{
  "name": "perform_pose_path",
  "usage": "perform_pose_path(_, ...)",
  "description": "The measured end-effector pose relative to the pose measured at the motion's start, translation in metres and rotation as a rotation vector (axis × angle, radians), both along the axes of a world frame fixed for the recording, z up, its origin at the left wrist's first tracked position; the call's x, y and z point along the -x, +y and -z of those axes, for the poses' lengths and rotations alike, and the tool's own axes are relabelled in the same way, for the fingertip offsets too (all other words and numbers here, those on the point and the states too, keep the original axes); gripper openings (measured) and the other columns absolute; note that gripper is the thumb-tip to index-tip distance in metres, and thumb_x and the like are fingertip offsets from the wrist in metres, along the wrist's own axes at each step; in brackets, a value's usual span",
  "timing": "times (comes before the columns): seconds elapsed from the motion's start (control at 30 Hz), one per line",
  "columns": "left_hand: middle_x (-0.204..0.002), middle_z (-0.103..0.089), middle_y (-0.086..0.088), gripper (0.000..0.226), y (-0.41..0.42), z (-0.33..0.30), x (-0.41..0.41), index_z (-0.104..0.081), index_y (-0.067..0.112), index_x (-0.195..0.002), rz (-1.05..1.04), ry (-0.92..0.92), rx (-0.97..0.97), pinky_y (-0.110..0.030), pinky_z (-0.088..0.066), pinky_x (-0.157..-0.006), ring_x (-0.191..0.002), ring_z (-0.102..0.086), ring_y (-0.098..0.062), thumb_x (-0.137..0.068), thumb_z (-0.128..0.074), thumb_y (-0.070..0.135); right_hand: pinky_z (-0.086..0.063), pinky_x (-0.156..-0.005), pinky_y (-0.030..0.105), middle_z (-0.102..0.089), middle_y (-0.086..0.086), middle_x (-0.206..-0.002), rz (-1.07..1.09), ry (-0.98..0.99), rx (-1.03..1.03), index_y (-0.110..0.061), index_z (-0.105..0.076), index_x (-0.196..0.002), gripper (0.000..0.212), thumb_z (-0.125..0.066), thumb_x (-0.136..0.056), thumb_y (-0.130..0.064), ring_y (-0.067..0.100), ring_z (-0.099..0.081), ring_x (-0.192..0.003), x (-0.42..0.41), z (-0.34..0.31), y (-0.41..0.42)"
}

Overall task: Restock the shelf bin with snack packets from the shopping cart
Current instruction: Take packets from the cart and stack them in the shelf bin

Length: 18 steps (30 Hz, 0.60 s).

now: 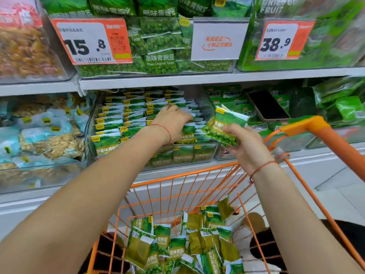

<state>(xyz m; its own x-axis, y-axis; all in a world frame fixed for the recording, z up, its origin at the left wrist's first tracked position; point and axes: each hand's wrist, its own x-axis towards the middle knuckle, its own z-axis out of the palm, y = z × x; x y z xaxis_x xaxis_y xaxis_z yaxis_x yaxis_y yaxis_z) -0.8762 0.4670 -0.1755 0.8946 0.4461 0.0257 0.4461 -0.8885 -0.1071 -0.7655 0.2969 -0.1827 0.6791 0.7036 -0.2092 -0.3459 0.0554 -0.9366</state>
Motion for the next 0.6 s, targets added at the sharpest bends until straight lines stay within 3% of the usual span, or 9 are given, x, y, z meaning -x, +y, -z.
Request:
perform_pose_path(0.1, -0.119, -0.061, -0.005, 0.032, 0.001, -0.001, -0.001, -0.057, 0.021, -0.119, -0.035, -0.018, -0.134, -0.041, -0.024, -0.108, -0.122, -0.042, -0.028, -0.09, -0.058, 0.036, -0.039, -0.093, 0.036, -0.054, 0.0, -0.107, -0.058, -0.123, 0.025, -0.012, -0.036, -0.136, 0.068, -0.072, -0.079, -0.016, 0.011, -0.054, -0.099, -0.001, 0.004, 0.011)
perform_pose_path(0.17, -0.116, -0.063, -0.007, 0.036, 0.003, -0.002, -0.002, -0.061, 0.018, -0.113, -0.097, 0.016, -0.155, -0.041, -0.026, -0.106, -0.122, -0.043, -0.029, -0.091, -0.055, 0.047, -0.037, -0.103, 0.04, -0.05, 0.009, -0.131, -0.122, -0.215, 0.096, -0.011, -0.038, -0.137, 0.087, -0.08, -0.063, -0.032, 0.021, -0.05, -0.119, 0.0, 0.005, 0.019)
perform_pose_path(0.23, -0.115, -0.063, -0.011, 0.045, 0.004, -0.005, -0.002, -0.065, 0.015, -0.107, -0.157, 0.053, -0.142, -0.042, -0.027, -0.107, -0.123, -0.043, -0.031, -0.089, -0.052, 0.055, -0.035, -0.107, 0.041, -0.043, 0.004, -0.137, -0.158, -0.273, 0.127, -0.008, -0.034, -0.143, 0.091, -0.08, -0.067, -0.029, 0.021, -0.043, -0.126, 0.0, 0.005, 0.025)
perform_pose_path(0.3, -0.114, -0.063, -0.015, 0.048, 0.008, -0.008, -0.003, -0.066, 0.014, -0.096, -0.192, 0.074, -0.126, -0.042, -0.029, -0.106, -0.124, -0.043, -0.032, -0.087, -0.052, 0.059, -0.037, -0.104, 0.039, -0.049, 0.002, -0.127, -0.189, -0.367, 0.143, -0.007, -0.041, -0.136, 0.076, -0.079, -0.071, -0.023, 0.021, -0.045, -0.122, -0.003, 0.004, 0.029)
perform_pose_path(0.4, -0.117, -0.06, -0.018, 0.048, 0.012, -0.013, -0.006, -0.06, 0.014, -0.078, -0.206, 0.111, -0.074, -0.041, -0.033, -0.101, -0.127, -0.04, -0.032, -0.085, -0.053, 0.061, -0.038, -0.107, 0.037, -0.051, 0.001, -0.13, -0.254, -0.492, 0.176, -0.014, -0.043, -0.136, 0.079, -0.08, -0.067, -0.027, 0.018, -0.047, -0.123, -0.009, 0.003, 0.034)
perform_pose_path(0.5, -0.121, -0.055, -0.023, 0.047, 0.02, -0.018, -0.004, -0.058, 0.013, -0.072, -0.196, 0.08, 0.065, -0.036, -0.039, -0.083, -0.127, -0.04, -0.034, -0.087, -0.054, 0.057, -0.048, -0.095, 0.026, -0.06, 0.0, -0.118, -0.353, -0.547, 0.162, -0.018, -0.05, -0.122, 0.05, -0.073, -0.079, -0.007, 0.015, -0.057, -0.111, -0.012, 0.007, 0.039)
perform_pose_path(0.57, -0.106, -0.061, -0.026, 0.049, 0.028, -0.018, 0.002, -0.057, 0.01, -0.066, -0.177, 0.052, 0.195, -0.033, -0.038, -0.075, -0.12, -0.045, -0.033, -0.093, -0.049, 0.05, -0.05, -0.093, 0.024, -0.061, 0.003, -0.117, -0.406, -0.525, 0.13, -0.014, -0.048, -0.123, 0.049, -0.066, -0.082, 0.006, 0.016, -0.059, -0.108, -0.01, 0.011, 0.041)
perform_pose_path(0.6, -0.088, -0.062, -0.024, 0.05, 0.032, -0.018, 0.006, -0.053, 0.009, -0.062, -0.174, 0.035, 0.261, -0.031, -0.038, -0.072, -0.106, -0.051, -0.033, -0.096, -0.046, 0.045, -0.048, -0.098, 0.028, -0.059, 0.004, -0.122, -0.429, -0.532, 0.132, -0.013, -0.047, -0.127, 0.052, -0.064, -0.083, 0.007, 0.017, -0.057, -0.114, -0.008, 0.013, 0.041)
